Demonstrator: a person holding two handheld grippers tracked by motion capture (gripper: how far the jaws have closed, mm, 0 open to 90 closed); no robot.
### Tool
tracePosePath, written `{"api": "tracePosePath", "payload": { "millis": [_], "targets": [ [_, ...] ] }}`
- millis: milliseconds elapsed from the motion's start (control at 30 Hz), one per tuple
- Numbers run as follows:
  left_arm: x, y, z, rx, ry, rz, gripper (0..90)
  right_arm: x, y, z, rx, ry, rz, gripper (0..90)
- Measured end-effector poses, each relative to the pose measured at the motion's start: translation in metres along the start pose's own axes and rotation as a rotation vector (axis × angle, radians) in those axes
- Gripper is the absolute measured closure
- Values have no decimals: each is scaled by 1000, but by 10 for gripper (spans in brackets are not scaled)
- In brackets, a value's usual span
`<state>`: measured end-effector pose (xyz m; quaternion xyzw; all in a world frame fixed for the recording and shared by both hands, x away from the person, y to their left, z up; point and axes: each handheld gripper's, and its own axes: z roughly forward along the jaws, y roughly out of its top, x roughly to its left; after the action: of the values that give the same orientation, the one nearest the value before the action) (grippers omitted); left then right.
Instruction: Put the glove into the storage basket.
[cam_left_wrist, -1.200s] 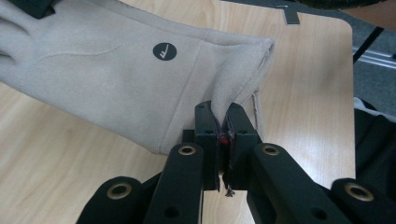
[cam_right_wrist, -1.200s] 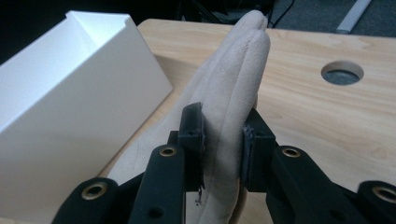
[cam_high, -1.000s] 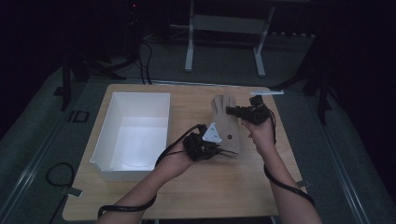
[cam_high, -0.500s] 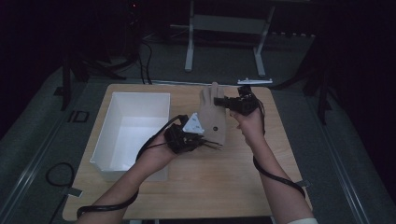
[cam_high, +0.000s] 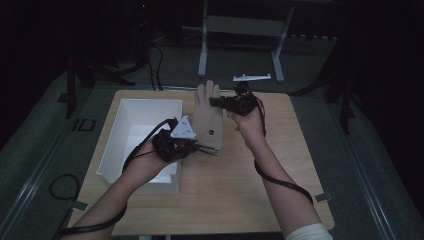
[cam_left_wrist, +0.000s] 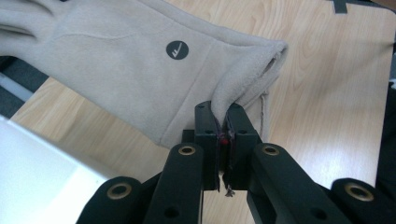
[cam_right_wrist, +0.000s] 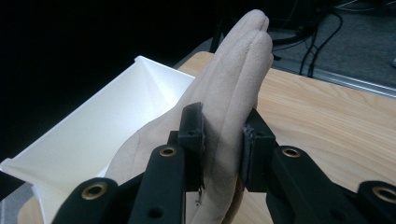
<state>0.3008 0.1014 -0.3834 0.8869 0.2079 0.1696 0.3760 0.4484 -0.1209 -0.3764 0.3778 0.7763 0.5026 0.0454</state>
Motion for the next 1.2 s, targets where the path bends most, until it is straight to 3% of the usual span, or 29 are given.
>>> {"api": "tracePosePath", "payload": {
  "millis": [400, 433, 800, 900, 1000, 1200],
  "targets": [
    [13, -28, -29, 8, 45, -49, 867, 32, 17, 31, 11, 40, -38, 739],
    [16, -38, -37, 13, 64, -63, 867, 41, 20, 43, 20, 56, -47, 739],
    [26, -78, -62, 43, 111, -130, 867, 72, 23, 93, 61, 114, -59, 739],
    [27, -86, -65, 50, 122, -140, 867, 76, 22, 101, 74, 123, -60, 739],
    [30, -105, -68, 63, 129, -180, 866, 82, 19, 117, 94, 136, -54, 739],
    [27, -123, -65, 87, 139, -204, 866, 88, 10, 135, 133, 138, -62, 739]
  ]
}}
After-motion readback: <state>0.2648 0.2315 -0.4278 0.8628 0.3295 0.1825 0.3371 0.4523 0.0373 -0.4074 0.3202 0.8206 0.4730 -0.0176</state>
